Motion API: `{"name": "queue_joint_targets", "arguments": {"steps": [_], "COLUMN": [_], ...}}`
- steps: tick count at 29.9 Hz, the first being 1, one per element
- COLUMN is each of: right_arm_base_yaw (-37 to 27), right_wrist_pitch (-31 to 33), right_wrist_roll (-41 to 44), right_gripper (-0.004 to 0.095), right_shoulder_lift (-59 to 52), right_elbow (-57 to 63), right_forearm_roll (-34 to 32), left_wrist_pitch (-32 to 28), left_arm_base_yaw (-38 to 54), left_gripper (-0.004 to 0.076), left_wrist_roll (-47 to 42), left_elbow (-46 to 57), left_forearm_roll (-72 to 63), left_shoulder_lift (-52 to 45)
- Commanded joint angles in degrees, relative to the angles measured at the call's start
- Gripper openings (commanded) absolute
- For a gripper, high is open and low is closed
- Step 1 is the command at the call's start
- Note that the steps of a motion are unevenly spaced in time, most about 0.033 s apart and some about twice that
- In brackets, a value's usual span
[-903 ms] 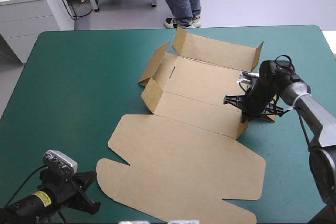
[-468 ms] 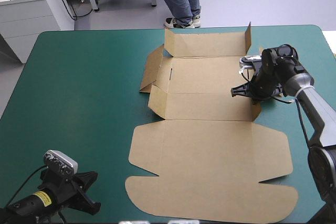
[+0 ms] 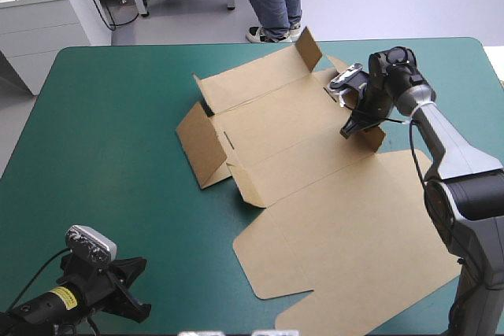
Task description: Fold the box
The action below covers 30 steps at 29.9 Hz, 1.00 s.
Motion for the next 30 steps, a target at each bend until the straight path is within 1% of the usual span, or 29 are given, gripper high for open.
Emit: {"name": "queue_joint_targets", "arguments": {"steps": [1,3,5,8,10,15,19,24,27,30], "right_arm_base_yaw": [2.3,4.0,6.0,9.4,11.8,16.2,18.5,19.5,19.5,19.6], "right_wrist_pitch": [-3.7,-7.8,-10.2,-11.1,-11.1,-11.9,-11.9,-12.3,-12.2,-12.2], "right_wrist_roll": [-14.0,-19.1,-23.5,-30.4,-32.7,-34.3,-36.0,-35.8,-34.0,-32.1], "right_gripper": [-0.0017,-0.0017,-0.0018,-0.0018,-0.0017,-0.0018,-0.0019,-0.0019,-0.0016,0.0026], "right_shoulder_lift": [-1.9,-1.5,-1.3,-1.3,-1.0,0.1,0.8,0.8,0.8,0.7], "right_elbow": [-5.1,-6.4,-7.2,-7.2,-7.2,-7.2,-7.2,-7.2,-7.0,-6.5], "right_forearm_roll": [6.3,11.7,15.4,16.2,15.6,15.6,15.9,16.2,16.3,16.3], "left_wrist_pitch": [-2.9,-2.9,-2.9,-2.9,-2.9,-2.9,-2.9,-2.9,-2.9,-2.9], "left_arm_base_yaw": [-0.3,-0.3,-0.3,-0.3,-0.3,-0.3,-0.3,-0.3,-0.3,-0.3], "left_gripper": [-0.0008,-0.0008,-0.0008,-0.0008,-0.0008,-0.0008,-0.0008,-0.0008,-0.0008,-0.0008], "left_wrist_roll": [0.0,0.0,0.0,0.0,0.0,0.0,-0.1,-0.1,-0.1,-0.1], "left_elbow": [-2.0,-2.0,-2.0,-2.0,-2.0,-2.0,-2.0,-2.0,-2.0,-2.0], "left_forearm_roll": [-1.9,-1.9,-1.9,-1.9,-1.9,-1.9,-1.9,-1.9,-1.9,-1.9], "left_shoulder_lift": [0.6,0.6,0.6,0.6,0.6,0.6,0.6,0.6,0.6,0.6]}}
